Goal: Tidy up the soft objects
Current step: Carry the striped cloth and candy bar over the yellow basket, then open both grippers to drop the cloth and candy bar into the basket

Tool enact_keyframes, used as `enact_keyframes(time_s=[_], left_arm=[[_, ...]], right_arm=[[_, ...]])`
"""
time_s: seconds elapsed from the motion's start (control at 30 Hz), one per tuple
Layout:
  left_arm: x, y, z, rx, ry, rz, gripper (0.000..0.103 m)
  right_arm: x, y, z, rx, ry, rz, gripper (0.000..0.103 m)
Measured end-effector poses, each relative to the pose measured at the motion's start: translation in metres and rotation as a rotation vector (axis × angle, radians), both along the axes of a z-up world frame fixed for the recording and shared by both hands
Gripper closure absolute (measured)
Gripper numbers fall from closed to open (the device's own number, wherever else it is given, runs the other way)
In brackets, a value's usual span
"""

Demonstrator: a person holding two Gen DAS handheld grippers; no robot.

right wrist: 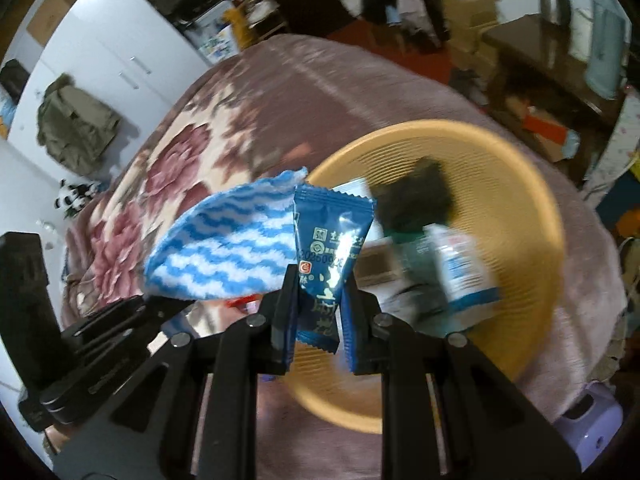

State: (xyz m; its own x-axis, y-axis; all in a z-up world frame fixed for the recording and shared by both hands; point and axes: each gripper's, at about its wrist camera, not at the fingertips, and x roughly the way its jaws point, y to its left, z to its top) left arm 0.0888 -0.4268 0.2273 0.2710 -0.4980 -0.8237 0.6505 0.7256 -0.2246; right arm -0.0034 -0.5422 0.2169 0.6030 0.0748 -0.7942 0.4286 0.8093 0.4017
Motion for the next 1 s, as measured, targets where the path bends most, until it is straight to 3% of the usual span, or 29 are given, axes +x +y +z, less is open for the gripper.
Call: enact_keyframes(time_s=[0.17,0.2,0.23,0.27,0.3,0.33,0.43,0.53,0.7,0.83,0.93,1.0], left_arm=[[-0.009,-0.036,-0.012,0.013,0.026,-0.035,0.086],[-0.011,-0.039,-0.014,0.019,0.031,-0.032,0.073],[-0.012,-0.043,-0.018,0.03,0.033,-0.025,0.044],[-0.014,-0.045,-0.02,0.033,0.032,-0.018,0.03],[-0.015,-0.046,-0.021,0.034,0.023,-0.005,0.01],[-0.017,-0.046,-0.022,0.035,0.011,0.011,0.003],[-0.019,-0.046,-0.025,0.064,0.002,0.028,0.002],[-0.022,-0.043,-0.026,0.077,-0.015,0.037,0.001],[-0.027,-0.036,-0.029,0.079,-0.014,0.053,0.001],[-0.034,-0.022,-0.029,0.052,0.001,0.096,0.001],[-0.034,-0.008,-0.033,0.088,0.042,0.181,0.001],[-0.039,0.005,-0.034,0.075,0.012,0.191,0.001]], right_arm=[[-0.014,-0.034,-0.005,0.009,0.012,-0.078,0.078],[-0.015,-0.041,-0.009,0.028,0.028,-0.089,0.061],[-0.018,-0.049,-0.011,0.043,0.038,-0.095,0.047],[-0.021,-0.056,-0.015,0.06,0.047,-0.111,0.02],[-0.025,-0.059,-0.016,0.067,0.04,-0.124,0.008],[-0.029,-0.062,-0.016,0.068,0.027,-0.144,0.007],[-0.033,-0.066,-0.018,0.055,0.028,-0.138,0.007],[-0.033,-0.061,-0.017,0.014,0.044,-0.103,0.0],[-0.04,-0.052,-0.012,-0.082,0.046,-0.069,0.0],[-0.05,-0.045,-0.006,-0.13,0.006,-0.082,0.0],[-0.06,-0.037,0.0,-0.166,-0.021,-0.087,0.0],[-0.064,-0.03,0.002,-0.197,-0.034,-0.083,0.0]])
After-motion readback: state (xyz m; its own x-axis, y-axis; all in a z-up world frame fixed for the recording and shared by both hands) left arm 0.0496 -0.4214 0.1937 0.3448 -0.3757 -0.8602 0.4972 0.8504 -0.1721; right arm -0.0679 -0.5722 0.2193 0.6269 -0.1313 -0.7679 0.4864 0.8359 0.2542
